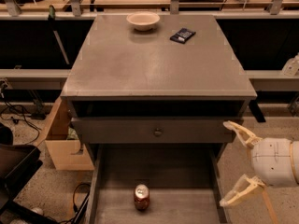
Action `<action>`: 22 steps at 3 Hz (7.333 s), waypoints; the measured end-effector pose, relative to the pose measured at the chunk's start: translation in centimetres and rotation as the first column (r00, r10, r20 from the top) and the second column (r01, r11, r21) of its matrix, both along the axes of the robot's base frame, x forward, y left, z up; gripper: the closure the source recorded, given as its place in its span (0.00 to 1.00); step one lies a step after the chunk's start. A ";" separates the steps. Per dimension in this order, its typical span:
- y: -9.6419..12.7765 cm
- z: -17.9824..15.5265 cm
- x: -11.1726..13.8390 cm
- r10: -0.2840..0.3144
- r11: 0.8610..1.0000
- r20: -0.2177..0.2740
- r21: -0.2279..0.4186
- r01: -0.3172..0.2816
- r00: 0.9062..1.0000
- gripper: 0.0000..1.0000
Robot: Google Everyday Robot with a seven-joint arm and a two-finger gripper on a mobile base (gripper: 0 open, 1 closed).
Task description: Pick coke can from middle drawer and place on counter
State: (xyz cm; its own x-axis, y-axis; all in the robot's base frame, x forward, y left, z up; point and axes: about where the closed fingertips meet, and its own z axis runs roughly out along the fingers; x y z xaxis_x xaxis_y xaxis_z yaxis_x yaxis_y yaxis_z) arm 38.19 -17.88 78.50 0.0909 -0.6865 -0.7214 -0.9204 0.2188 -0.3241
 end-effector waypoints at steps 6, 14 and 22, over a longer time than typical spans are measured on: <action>16.4 -26.5 4.7 0.180 0.894 -0.097 0.432 -0.122 0.979 0.00; 23.1 -35.5 5.4 0.271 0.843 -0.039 0.492 -0.217 0.962 0.59; 21.0 6.0 3.9 0.235 0.760 0.071 0.608 -0.229 0.969 1.00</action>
Offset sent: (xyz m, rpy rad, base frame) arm 0.0319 0.0834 -0.2009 0.2721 0.1692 0.0705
